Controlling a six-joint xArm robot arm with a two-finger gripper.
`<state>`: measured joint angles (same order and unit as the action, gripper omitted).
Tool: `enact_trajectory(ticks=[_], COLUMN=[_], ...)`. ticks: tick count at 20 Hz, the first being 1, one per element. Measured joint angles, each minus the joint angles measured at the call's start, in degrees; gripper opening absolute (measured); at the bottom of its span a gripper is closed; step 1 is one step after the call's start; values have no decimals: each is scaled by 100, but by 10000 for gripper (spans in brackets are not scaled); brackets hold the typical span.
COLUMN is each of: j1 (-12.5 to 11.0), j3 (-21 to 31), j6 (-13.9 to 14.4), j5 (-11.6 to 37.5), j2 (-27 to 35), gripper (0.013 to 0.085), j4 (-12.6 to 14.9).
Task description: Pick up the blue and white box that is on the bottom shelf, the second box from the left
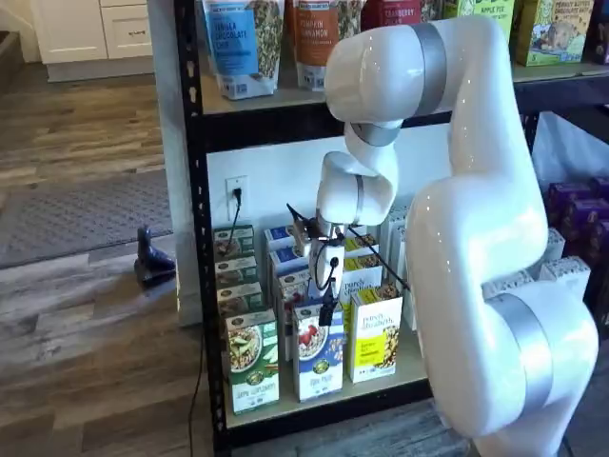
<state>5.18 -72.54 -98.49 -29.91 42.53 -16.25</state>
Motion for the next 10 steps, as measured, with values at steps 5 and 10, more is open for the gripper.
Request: enact_trajectory(ticks=[5,10], j1=[-43,-61], j3=[-176,-362], j6=[224,294], j5=[-248,-262], j2=[15,127], gripper=[850,850], j4=[282,377])
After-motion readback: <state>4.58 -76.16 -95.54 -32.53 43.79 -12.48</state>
